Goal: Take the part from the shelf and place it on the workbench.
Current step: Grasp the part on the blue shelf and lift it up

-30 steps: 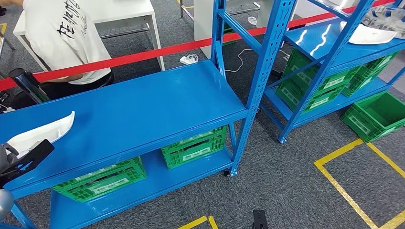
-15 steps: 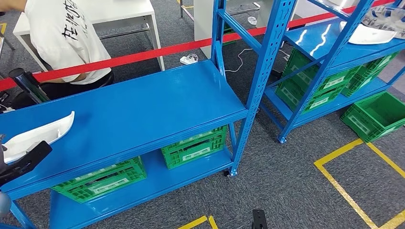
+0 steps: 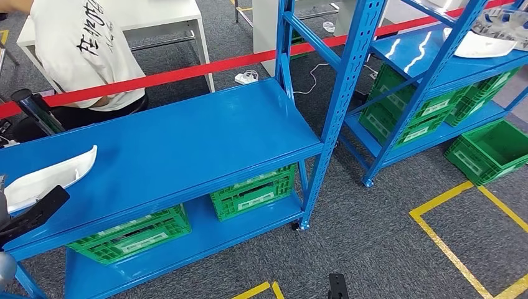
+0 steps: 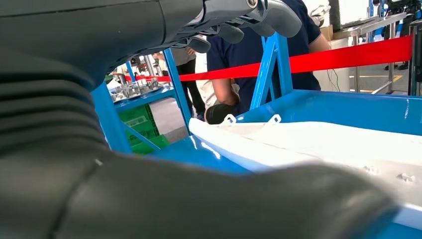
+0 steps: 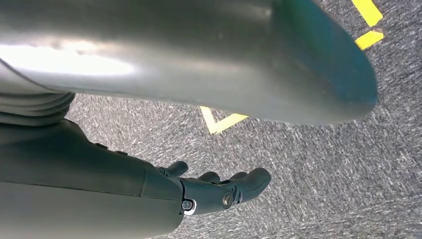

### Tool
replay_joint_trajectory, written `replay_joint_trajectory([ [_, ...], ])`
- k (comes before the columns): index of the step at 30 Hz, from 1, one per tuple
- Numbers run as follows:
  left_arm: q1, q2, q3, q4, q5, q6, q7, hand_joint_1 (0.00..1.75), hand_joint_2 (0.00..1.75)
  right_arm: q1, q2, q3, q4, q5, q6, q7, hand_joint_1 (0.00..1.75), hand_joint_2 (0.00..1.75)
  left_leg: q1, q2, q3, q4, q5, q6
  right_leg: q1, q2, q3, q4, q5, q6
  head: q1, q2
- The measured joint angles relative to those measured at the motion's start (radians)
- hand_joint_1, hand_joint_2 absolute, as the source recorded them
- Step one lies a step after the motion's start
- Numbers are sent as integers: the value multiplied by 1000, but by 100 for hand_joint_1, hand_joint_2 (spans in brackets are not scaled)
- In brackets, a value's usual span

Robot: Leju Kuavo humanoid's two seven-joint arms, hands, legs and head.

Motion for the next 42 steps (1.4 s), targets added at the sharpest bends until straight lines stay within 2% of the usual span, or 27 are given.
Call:
replay_joint_trajectory([
  [7, 5, 5, 10, 0, 5, 15, -9, 0, 0, 0, 0, 0, 0, 4, 5, -1, 0, 0, -6, 0, 0, 3, -5, 5, -6, 0, 1, -1, -2, 4, 0, 0],
  [9, 5, 5, 14, 0, 4, 16, -8, 0, 0, -1, 0, 0, 0, 4, 5, 0, 0, 0, -8, 0, 0, 2, -8, 9, -8, 0, 3, -4, -3, 8, 0, 0],
  [11, 6, 5, 17, -2, 1, 18, -7, 0, 0, -2, 0, 0, 0, 3, 4, 0, 0, 0, -2, 1, 9, -10, -8, 16, -8, -1, 3, 3, -9, 15, 0, 0],
  [12, 5, 4, 18, -4, 0, 18, -7, 0, 0, -2, 0, 0, 0, 2, 3, 0, 0, 0, 2, 2, 14, -16, -8, 19, -6, -1, -8, 27, -21, 17, 2, 0],
  [13, 5, 3, 19, -5, -2, 19, -6, 0, 0, -2, 0, 0, 0, 1, 2, 0, 0, 0, 5, 4, 19, -20, -8, 23, -5, -1, -33, 75, -42, 19, 3, 0],
  [15, 6, -1, 20, -5, -3, 19, -5, 0, 0, -2, 0, 0, 0, 0, -1, 2, 0, 0, 6, 5, 22, -20, -13, 26, -5, -1, -117, 215, -94, 21, 5, 0],
  [16, 8, -3, 21, -5, -4, 19, -4, 0, 0, 0, 0, 0, 0, -1, -2, 2, 0, 0, 6, 4, 22, -18, -15, 25, -5, -1, -157, 272, -105, 22, 6, 0],
  [17, 10, -5, 21, -5, -5, 19, -3, 0, 0, 1, -1, 0, 0, -1, -2, 3, 0, 0, 7, 4, 24, -15, -19, 23, -6, -1, -181, 296, -96, 23, 6, 0],
  [18, 11, -7, 21, -5, -7, 18, -2, 0, 0, 2, -1, -1, 0, -2, -3, 3, 0, 0, 9, 2, 27, -12, -24, 19, -8, -1, -186, 280, -67, 24, 6, 0],
  [20, 12, -11, 21, -6, -10, 17, -1, 0, 0, 3, -2, -1, 0, -3, -4, 3, 0, 0, 14, 0, 34, -1, -37, 7, -11, -2, -150, 162, 15, 25, 6, 0],
  [21, 11, -12, 21, -6, -11, 15, 0, 0, 0, 2, -3, -1, 0, -3, -4, 3, 0, 0, 14, 0, 35, 7, -45, -2, -12, 0, -128, 105, 42, 22, 6, 0],
  [22, 10, -13, 21, -6, -12, 14, 1, 0, 0, 2, -2, -1, 1, -4, -4, 3, 0, 0, 13, 0, 35, 13, -52, -10, -12, 1, -114, 68, 55, 16, 6, 0],
  [26, 8, -15, 21, -8, -20, 14, 3, 0, 0, 3, -2, -2, 1, -5, -5, 3, 0, 0, 12, -1, 37, 15, -60, -34, -9, 4, -105, 53, 52, -16, 6, 0],
  [27, 7, -15, 21, -8, -23, 16, 3, 0, 0, 2, -2, -2, 1, -4, -4, 3, 0, 0, 13, 0, 29, 34, -71, -40, -11, 5, -101, 52, 51, -23, 5, 0],
  [29, 6, -14, 21, -9, -28, 19, 1, 0, 0, 2, -2, -2, 1, -3, -4, 2, 0, 0, 14, 3, -19, 132, -115, -47, -11, 5, -94, 50, 47, -34, 3, 0],
  [31, 12, -14, 21, -8, -35, 22, -7, 0, 0, 2, -3, -2, 1, -2, -4, 3, 0, 0, 14, 3, -92, 258, -155, -49, -8, 5, -87, 50, 41, -42, 3, 0],
  [32, 17, -14, 21, -8, -39, 23, -13, 0, 0, 2, -3, -2, 1, -2, -4, 3, 0, 0, 14, 3, -115, 289, -152, -48, -7, 5, -83, 50, 37, -44, 3, 0],
  [33, 22, -14, 21, -8, -42, 24, -19, 0, 0, 3, -3, -2, 1, -2, -4, 3, 0, 0, 14, 3, -119, 281, -129, -45, -5, 5, -77, 50, 32, -45, 3, 0],
  [34, 25, -14, 21, -8, -45, 24, -24, 0, 0, 3, -3, -2, 1, -2, -4, 4, 0, 0, 14, 3, -105, 235, -90, -40, -3, 6, -69, 50, 27, -45, 3, 0],
  [35, 26, -14, 21, -8, -47, 24, -28, 0, 0, 2, -3, -2, 1, -2, -4, 4, 0, 0, 12, 3, -78, 165, -47, -33, -2, 6, -61, 50, 21, -44, 3, 0],
  [36, 25, -14, 21, -8, -49, 25, -31, 0, 0, 2, -3, -2, 1, -2, -4, 4, 0, 0, 8, 3, -48, 102, -18, -26, 0, 7, -55, 49, 16, -41, 3, 0],
  [37, 25, -14, 21, -9, -50, 25, -32, 0, 0, 1, -2, -3, 2, -2, -4, 4, 0, 0, 5, 3, -25, 52, -4, -21, 1, 7, -53, 49, 13, -37, 2, 0],
  [38, 25, -14, 21, -9, -50, 26, -32, 0, 44, 0, -3, -3, 2, -2, -4, 4, 0, 0, 2, 3, -11, 24, -2, -21, 2, 7, -53, 49, 10, -35, 3, 0],
  [41, 28, -14, 21, -9, -52, 25, -30, 0, 175, -1, -3, -5, 2, -1, -3, 3, 0, 0, 1, 1, -4, 9, -7, -27, 5, 5, -53, 45, 9, -32, 4, 0],
  [42, 29, -14, 21, -9, -53, 24, -30, 0, 175, -1, -3, -6, 2, 0, -3, 3, 0, 0, 1, 0, -4, 9, -8, -24, 4, 4, -50, 41, 10, -31, 4, 0],
])
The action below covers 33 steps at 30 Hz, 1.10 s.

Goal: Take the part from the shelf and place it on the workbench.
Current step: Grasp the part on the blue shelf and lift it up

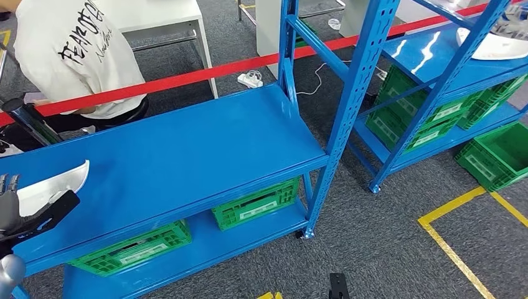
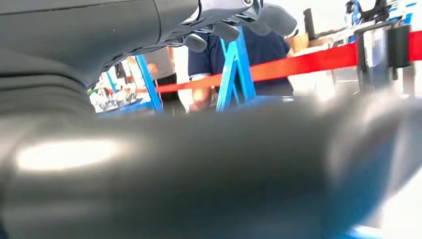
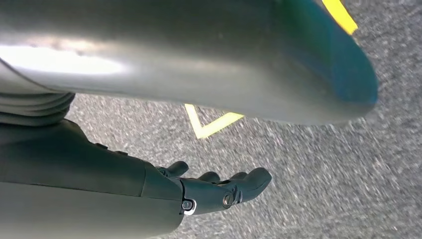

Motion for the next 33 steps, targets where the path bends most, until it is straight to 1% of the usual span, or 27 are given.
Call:
replay_joint_trajectory([
  [4, 2, -1, 0, 0, 0, -4, -3, 0, 175, -1, 0, -2, 0, 1, 1, 0, 0, 0, 0, 0, 0, 0, -3, 6, 0, -1, 6, -10, 1, 6, 0, 0],
  [7, 4, -3, 0, 0, 4, -8, -5, 0, 175, -1, 0, -3, 0, 1, 1, -1, 0, 0, 0, 0, 0, 0, -4, 9, 0, -1, 7, -14, 3, 11, 0, 0],
  [10, 6, -4, 2, 0, 19, -18, -20, 0, 175, -1, 0, -3, 0, 3, 1, 0, 0, 0, 0, 0, 0, 0, -3, 12, 0, -1, 7, -15, 4, 14, 0, 0],
  [16, 19, -13, 36, -4, 72, -29, -111, 0, 175, -1, 0, -3, 0, 6, 4, 7, 0, 0, 0, 0, 2, 0, -2, 13, -1, -1, 8, -15, 4, 14, 0, 0],
  [21, 38, -31, 69, -15, 94, -5, -214, 0, 175, -1, 0, -3, 0, 13, 17, 16, 0, 0, 0, 0, 2, 0, -2, 12, -1, -1, 9, -15, 4, 14, 0, 0],
  [24, 51, -38, 87, -22, 107, 11, -261, 0, 175, 1, 1, -3, 0, 22, 28, 20, 0, 0, 0, 0, 3, 0, -2, 12, -1, -1, 9, -15, 4, 14, 0, 0],
  [30, 71, -40, 114, -30, 116, 21, -312, 0, 175, 4, 2, -3, 1, 36, 42, 32, 0, 0, 0, 0, 3, -2, -2, 12, 0, -1, 9, -15, 4, 14, 0, 0],
  [33, 83, -38, 119, -30, 106, 20, -318, 0, 175, 6, 2, -3, 2, 41, 44, 35, 0, 0, 0, 0, 3, -2, -2, 12, 0, -1, 9, -15, 4, 14, 0, 0],
])
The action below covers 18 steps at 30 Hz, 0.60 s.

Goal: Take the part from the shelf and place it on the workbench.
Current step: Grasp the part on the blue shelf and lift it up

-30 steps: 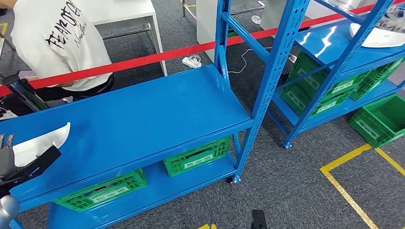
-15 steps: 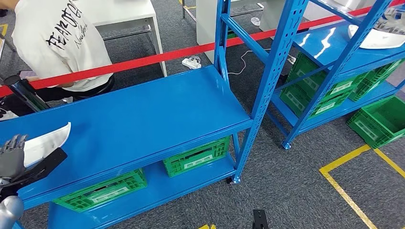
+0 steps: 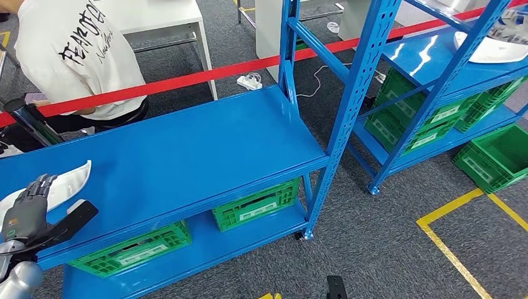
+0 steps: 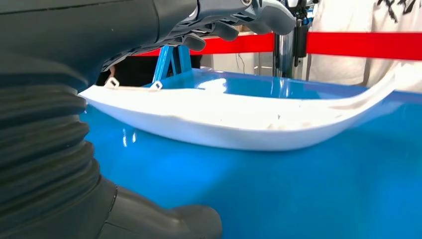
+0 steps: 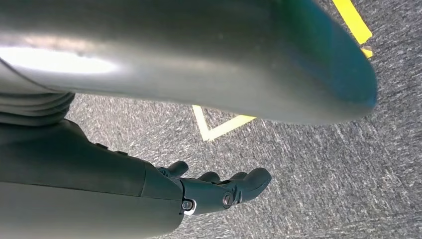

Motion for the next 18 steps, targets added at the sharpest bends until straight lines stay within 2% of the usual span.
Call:
replay_joint_trajectory([
  [3, 8, 2, 0, 2, -34, -22, 45, 0, 175, 2, 0, 0, 0, 1, 1, -1, 0, 0, 0, 0, 0, 0, 0, 0, 0, 0, 0, 0, 0, 0, 0, 0],
  [10, 1, 7, -1, 9, -90, -98, 232, 0, 175, 7, -4, 0, 0, -3, -6, -36, 0, 0, 0, 0, 2, 0, 0, 0, 0, 0, 2, 0, 0, 0, 0, 0],
  [18, -4, 19, -1, 14, -108, -111, 350, 0, 175, 10, -15, 0, 0, -9, -27, -32, 0, 0, 0, 0, 6, -1, 0, 0, 0, 0, 5, 0, -1, -1, 0, 0],
])
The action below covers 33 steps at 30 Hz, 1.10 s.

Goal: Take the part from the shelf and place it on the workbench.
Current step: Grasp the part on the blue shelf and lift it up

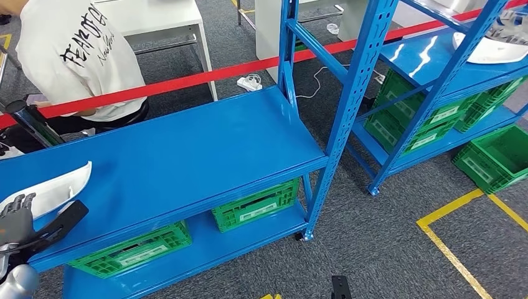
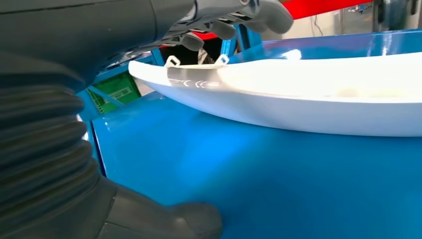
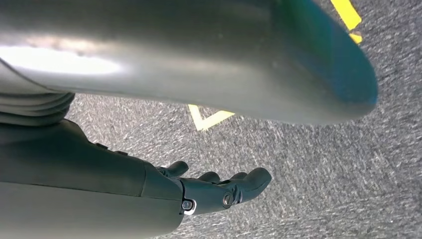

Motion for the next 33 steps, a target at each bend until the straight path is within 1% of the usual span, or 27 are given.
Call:
replay_joint_trajectory([
  [5, 0, 15, 0, 4, -22, 21, 29, 0, 175, 1, -2, 0, 0, 5, -11, 27, 0, 0, 0, 0, 1, 0, 0, 0, 0, 0, 0, 0, 0, 0, 0, 0],
  [8, 0, 19, 0, 6, -47, 35, 48, 0, 175, 2, -1, 0, 0, 6, -15, 29, 0, 0, 0, 0, 1, 0, 0, 0, 0, 0, 0, 0, 0, 0, 0, 0],
  [9, 0, 20, 0, 6, -53, 40, 55, 25, 175, 2, -1, 0, 0, 7, -16, 28, 0, 0, 0, 0, 1, 0, 0, 0, 0, 0, 0, 0, 0, 0, 0, 0],
  [12, 0, 28, 0, 8, -62, 61, 68, 156, 175, 2, 1, 0, 0, 11, -15, 21, 0, 0, 0, 0, 1, 0, 0, 0, 0, 0, 0, 0, 0, 0, 0, 0],
  [13, 1, 33, 0, 9, -63, 70, 66, 175, 175, 3, 1, 0, 0, 13, -14, 17, 0, 0, 0, 0, 1, 0, 0, 0, 0, 0, 0, 0, 0, 0, 0, 0],
  [21, 38, 80, 0, 12, -51, 130, 11, 175, 175, 7, 2, 0, 0, 22, -3, 5, 0, 0, 0, 1, 0, -1, 0, -1, 0, 0, 0, 0, -1, -1, 0, 0],
  [27, 90, 117, 1, 10, -38, 215, -42, 175, 175, 13, 2, 0, 0, 34, 3, 12, 0, 0, 0, 1, 1, -1, -1, -2, 0, 0, 1, 0, -2, -2, 0, 0],
  [33, 126, 157, 13, 7, -33, 241, -51, 175, 175, 13, 3, 0, 0, 49, 16, 15, 0, 0, 0, 1, 8, -3, -3, -4, 0, 1, 6, 0, -4, -3, 0, 0],
])
